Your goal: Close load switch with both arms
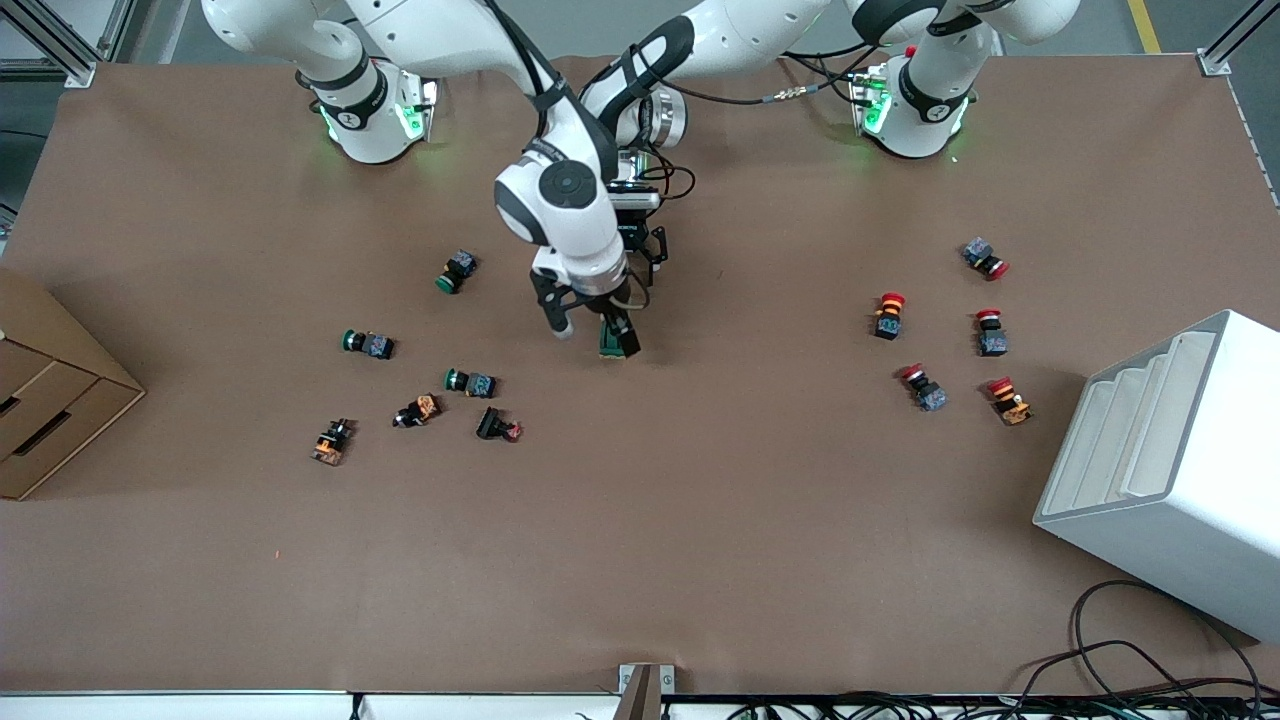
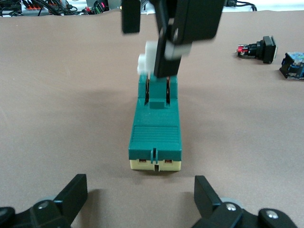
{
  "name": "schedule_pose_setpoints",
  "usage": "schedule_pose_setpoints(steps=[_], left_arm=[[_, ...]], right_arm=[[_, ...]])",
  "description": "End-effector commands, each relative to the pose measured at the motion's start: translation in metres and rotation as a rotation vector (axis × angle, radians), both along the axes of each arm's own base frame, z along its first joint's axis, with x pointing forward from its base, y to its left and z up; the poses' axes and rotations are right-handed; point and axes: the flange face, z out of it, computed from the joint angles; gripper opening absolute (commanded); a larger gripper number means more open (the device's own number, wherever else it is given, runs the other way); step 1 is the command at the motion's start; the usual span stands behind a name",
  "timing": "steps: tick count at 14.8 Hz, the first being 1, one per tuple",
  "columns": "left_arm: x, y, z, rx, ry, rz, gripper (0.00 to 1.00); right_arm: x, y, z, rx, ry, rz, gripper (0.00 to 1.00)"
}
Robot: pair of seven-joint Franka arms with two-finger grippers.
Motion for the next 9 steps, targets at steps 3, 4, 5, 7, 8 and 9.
schedule_pose_setpoints(steps=[3,4,5,7,8,9], left_arm=[[0.005,-0.013,-0.006,-0.035,-0.002,0.006,0.99],[0.007,-0.015,-0.005,-0.040,-0.003,0.009,0.99],[0.007,-0.015,-0.007,-0.038,0.000,0.012,0.99],[0.008,-0.015,-0.008,-0.037,-0.001,0.011,0.99],[0.007,-0.014,-0.009,-0.035,0.001,0.013,0.99],[0.007,-0.015,-0.008,-0.036,0.000,0.013,0.99]], right_arm=[[0.026,-0.010,0.009,0.014,-0.034,-0.004,1.00],[0.030,-0.012,0.010,0.015,-0.038,-0.002,1.00],[0.032,-0.013,0.009,0.014,-0.038,-0.001,1.00],[0.036,-0.010,0.004,0.013,-0.039,-0.003,1.00],[0.038,-0.008,-0.002,0.010,-0.037,-0.004,1.00],[0.038,-0.005,-0.005,0.011,-0.036,-0.002,1.00]])
